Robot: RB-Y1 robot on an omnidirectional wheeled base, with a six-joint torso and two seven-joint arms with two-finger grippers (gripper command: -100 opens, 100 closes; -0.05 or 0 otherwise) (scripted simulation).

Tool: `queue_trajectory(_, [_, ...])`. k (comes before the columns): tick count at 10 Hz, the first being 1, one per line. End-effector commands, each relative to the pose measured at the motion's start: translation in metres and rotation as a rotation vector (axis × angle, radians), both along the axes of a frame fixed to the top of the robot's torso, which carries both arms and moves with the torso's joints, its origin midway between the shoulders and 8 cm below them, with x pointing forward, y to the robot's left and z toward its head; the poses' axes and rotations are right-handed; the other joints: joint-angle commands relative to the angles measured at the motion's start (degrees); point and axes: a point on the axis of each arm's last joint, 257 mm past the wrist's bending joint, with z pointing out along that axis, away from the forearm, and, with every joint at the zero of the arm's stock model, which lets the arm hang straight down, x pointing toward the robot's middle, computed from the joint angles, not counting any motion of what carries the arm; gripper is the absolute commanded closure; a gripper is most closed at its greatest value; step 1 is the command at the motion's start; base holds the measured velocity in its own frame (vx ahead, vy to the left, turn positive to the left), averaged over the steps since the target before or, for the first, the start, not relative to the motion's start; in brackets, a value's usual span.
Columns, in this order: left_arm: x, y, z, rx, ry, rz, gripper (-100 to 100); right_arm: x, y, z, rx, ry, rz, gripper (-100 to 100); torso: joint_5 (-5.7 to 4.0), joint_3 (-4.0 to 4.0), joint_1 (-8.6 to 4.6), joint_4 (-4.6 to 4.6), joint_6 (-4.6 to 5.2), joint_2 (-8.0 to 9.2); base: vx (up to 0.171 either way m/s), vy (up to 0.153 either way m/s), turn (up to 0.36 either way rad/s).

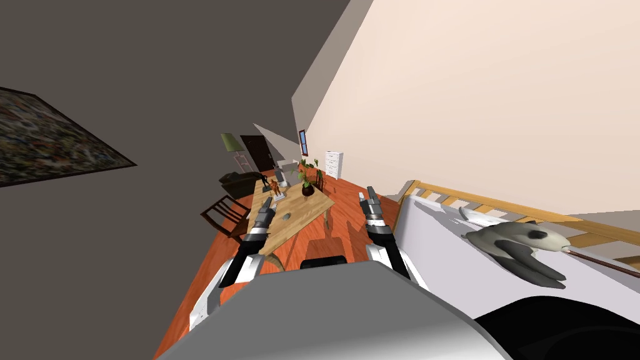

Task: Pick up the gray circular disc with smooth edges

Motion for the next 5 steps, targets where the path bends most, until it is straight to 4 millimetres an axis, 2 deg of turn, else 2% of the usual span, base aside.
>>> queue_trajectory(1, [0.005, 0.005, -0.012, 0.019, 0.045, 0.011, -100, 0.0, 0.0, 0.0, 0.0, 0.0, 0.0, 0, 0.0, 0.0, 0.0, 0.0, 0.0, 0.0, -0.013, -0.001, 0.02])
queue_trajectory(2, [0.013, 0.014, -0.029, 0.056, 0.098, 0.022, -100, 0.0, 0.0, 0.0, 0.0, 0.0, 0.0, 0, 0.0, 0.0, -0.02, 0.0, 0.01, 0.0, -0.014, 0.002, 0.025])
queue_trajectory(3, [0.013, 0.015, -0.032, 0.055, 0.111, 0.026, -100, 0.0, 0.0, 0.0, 0.0, 0.0, 0.0, 0, 0.0, 0.0, 0.0, 0.0, 0.0, 0.0, -0.012, 0.002, 0.016])
queue_trajectory(4, [0.021, 0.026, -0.047, 0.092, 0.157, 0.039, -100, 0.0, 0.0, 0.0, 0.0, 0.0, 0.0, 0, 0.0, -0.01, 0.0, 0.0, 0.01, -0.01, -0.014, 0.0, 0.013])
queue_trajectory(5, [0.022, 0.028, -0.052, 0.092, 0.18, 0.046, -100, 0.0, 0.0, 0.0, 0.0, 0.0, 0.0, 0, 0.0, 0.0, -0.01, 0.0, 0.01, 0.0, -0.01, -0.001, 0.008])
